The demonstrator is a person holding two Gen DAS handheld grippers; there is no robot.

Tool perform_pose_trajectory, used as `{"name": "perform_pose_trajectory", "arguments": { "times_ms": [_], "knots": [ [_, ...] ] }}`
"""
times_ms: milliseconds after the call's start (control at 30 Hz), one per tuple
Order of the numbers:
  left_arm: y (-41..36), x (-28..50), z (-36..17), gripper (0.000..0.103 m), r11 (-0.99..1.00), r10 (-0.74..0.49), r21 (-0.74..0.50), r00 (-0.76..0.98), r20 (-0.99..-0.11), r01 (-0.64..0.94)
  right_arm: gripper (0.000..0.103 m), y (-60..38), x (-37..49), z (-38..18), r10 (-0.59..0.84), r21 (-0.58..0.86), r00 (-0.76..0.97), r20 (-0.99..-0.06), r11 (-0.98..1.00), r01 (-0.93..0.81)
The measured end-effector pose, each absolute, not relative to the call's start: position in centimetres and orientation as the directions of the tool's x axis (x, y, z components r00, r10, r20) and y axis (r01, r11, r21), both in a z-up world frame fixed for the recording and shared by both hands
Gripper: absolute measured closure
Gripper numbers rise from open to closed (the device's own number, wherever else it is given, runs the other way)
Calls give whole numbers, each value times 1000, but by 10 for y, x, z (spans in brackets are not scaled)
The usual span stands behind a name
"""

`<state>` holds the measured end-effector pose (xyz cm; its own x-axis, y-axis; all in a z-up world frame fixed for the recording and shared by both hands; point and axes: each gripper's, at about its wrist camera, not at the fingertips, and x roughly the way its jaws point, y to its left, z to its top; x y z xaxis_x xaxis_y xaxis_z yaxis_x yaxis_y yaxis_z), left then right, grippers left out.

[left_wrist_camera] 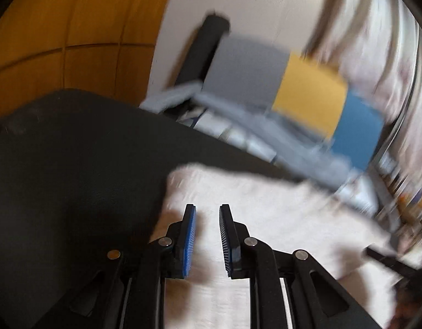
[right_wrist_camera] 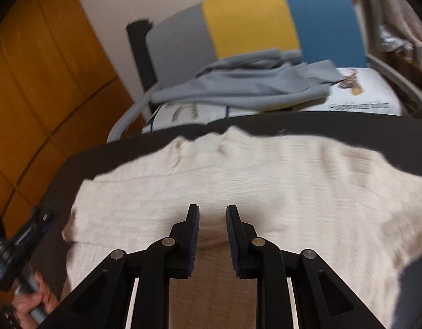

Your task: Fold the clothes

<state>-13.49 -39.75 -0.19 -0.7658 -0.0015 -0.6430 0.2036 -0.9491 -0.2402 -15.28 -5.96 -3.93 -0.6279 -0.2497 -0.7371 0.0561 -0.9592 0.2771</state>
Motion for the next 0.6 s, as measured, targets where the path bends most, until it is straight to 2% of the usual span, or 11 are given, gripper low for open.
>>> {"name": "perform_pose_trajectory", "arguments": {
  "times_ms": [100,167,400,567,600],
  "knots": [
    [-398,-150,-22,86,-959,-16,-187,-703,-711,211,75,-71,-168,-56,-222,237,-563,-796,-970,48],
    [-398,-158,-32,86,-965,-27,-157,-671,-741,212,75,-70,-164,-60,-223,236,-587,-778,-970,56],
    [-398,-153,-35,86,-967,-23,-158,-681,-732,202,75,-72,-149,-64,-196,201,-635,-748,-977,65],
    [-397,-149,-32,86,-970,-27,-144,-678,-734,194,74,-60,-151,-62,-271,301,-625,-732,-952,61],
    [-397,-148,-31,86,-971,-27,-142,-678,-735,193,69,-55,-146,-60,-285,325,-618,-733,-944,51]
  ]
}}
